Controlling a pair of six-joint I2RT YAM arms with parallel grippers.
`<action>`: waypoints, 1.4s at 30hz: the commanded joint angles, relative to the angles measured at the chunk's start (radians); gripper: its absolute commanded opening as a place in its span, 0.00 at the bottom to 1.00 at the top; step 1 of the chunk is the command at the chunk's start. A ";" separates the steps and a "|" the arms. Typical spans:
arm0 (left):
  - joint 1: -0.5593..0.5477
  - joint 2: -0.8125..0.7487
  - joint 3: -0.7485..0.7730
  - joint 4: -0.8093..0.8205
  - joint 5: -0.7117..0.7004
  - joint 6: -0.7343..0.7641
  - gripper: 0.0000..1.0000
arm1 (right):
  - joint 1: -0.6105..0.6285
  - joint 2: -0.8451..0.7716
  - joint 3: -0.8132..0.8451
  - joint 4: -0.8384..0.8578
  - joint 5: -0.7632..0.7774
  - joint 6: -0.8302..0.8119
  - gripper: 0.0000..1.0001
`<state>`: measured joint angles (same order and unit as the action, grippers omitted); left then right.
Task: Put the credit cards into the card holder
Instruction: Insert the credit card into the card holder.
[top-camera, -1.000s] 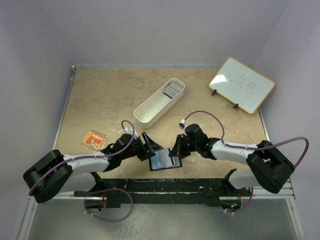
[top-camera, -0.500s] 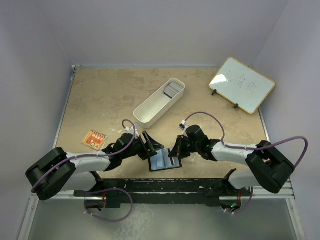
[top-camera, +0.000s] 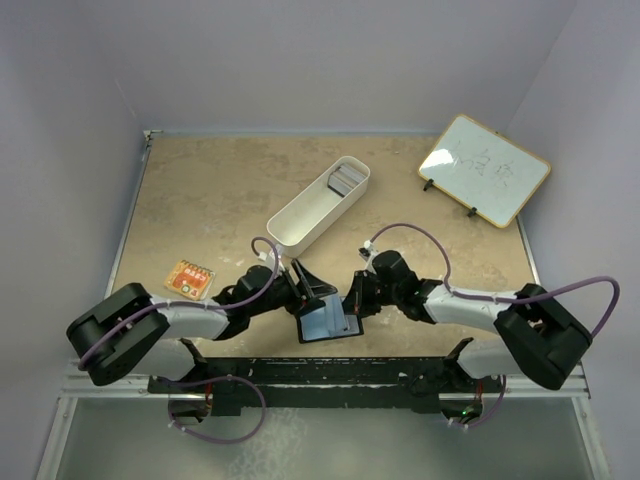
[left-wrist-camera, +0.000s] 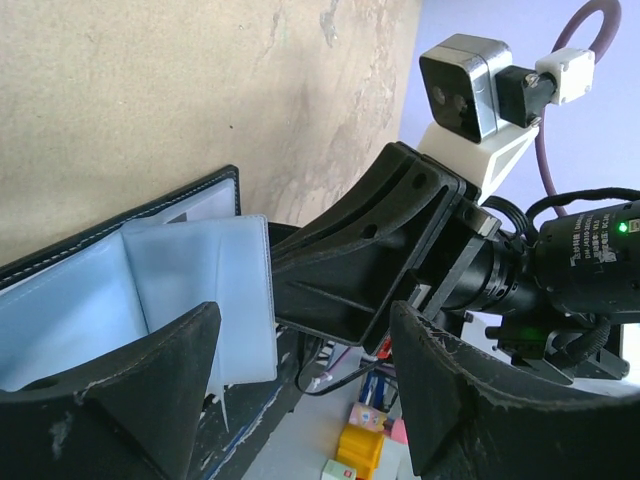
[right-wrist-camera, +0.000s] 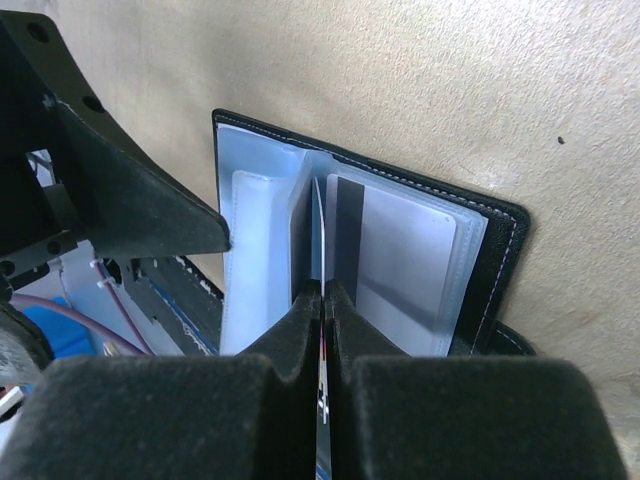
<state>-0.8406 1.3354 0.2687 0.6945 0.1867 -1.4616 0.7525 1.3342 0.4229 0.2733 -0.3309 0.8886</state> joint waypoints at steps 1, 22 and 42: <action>-0.019 0.037 0.041 0.117 0.011 -0.032 0.66 | 0.004 -0.041 0.001 -0.037 0.037 -0.022 0.00; -0.025 -0.036 0.055 -0.123 -0.061 0.073 0.64 | 0.003 -0.295 0.167 -0.543 0.272 -0.173 0.00; -0.025 -0.283 0.115 -0.729 -0.267 0.191 0.45 | 0.004 -0.261 0.086 -0.250 0.083 -0.065 0.00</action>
<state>-0.8600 1.0630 0.3370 0.0978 -0.0204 -1.3209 0.7525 1.0355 0.5613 -0.1467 -0.1436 0.7586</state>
